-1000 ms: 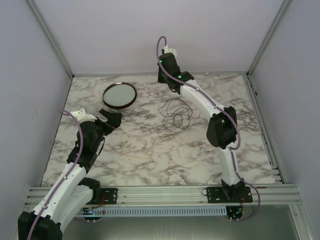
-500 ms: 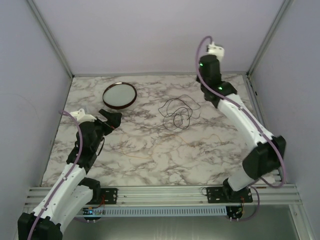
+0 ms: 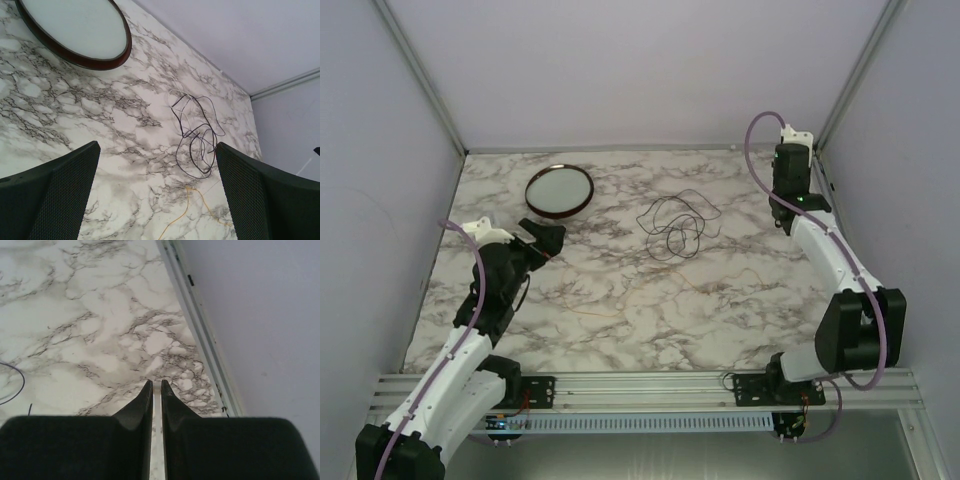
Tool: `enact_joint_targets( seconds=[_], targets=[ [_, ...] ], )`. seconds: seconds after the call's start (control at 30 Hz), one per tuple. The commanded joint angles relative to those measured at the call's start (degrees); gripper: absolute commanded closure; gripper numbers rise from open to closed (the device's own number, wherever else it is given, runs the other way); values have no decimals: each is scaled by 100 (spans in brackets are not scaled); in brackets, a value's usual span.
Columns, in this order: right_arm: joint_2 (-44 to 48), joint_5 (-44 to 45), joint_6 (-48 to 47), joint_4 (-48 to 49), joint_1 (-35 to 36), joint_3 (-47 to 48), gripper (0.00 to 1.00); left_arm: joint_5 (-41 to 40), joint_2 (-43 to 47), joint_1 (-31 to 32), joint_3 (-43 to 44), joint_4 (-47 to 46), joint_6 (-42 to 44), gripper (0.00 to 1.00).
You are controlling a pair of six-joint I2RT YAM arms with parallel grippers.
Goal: Zip-tie the wires
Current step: Place the ribbon at the center of the board.
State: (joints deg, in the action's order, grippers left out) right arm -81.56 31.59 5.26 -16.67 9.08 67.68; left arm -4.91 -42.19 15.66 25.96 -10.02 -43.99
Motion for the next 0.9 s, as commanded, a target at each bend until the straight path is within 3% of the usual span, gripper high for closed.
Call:
enact_joint_targets(
  seconds=[0.0, 0.17, 0.43, 0.7, 0.87],
  targets=[
    [-381, -804, -624, 521, -231, 100, 100, 82, 70, 10, -46, -187, -4, 0],
    [-1075, -1788, -771, 396, -404, 223, 100, 78, 106, 15, -95, -153, -22, 0],
    [-1987, -1918, -629, 341, -433, 500, 100, 113, -19, 7, -14, -143, 13, 0],
    [-2425, -1971, -272, -40, -464, 1125, 64, 74, -70, 13, 21, -173, 14, 0],
    [-2029, -2273, 42, -61, -218, 1203, 58, -25, -52, 11, 150, -124, -30, 0]
  ],
)
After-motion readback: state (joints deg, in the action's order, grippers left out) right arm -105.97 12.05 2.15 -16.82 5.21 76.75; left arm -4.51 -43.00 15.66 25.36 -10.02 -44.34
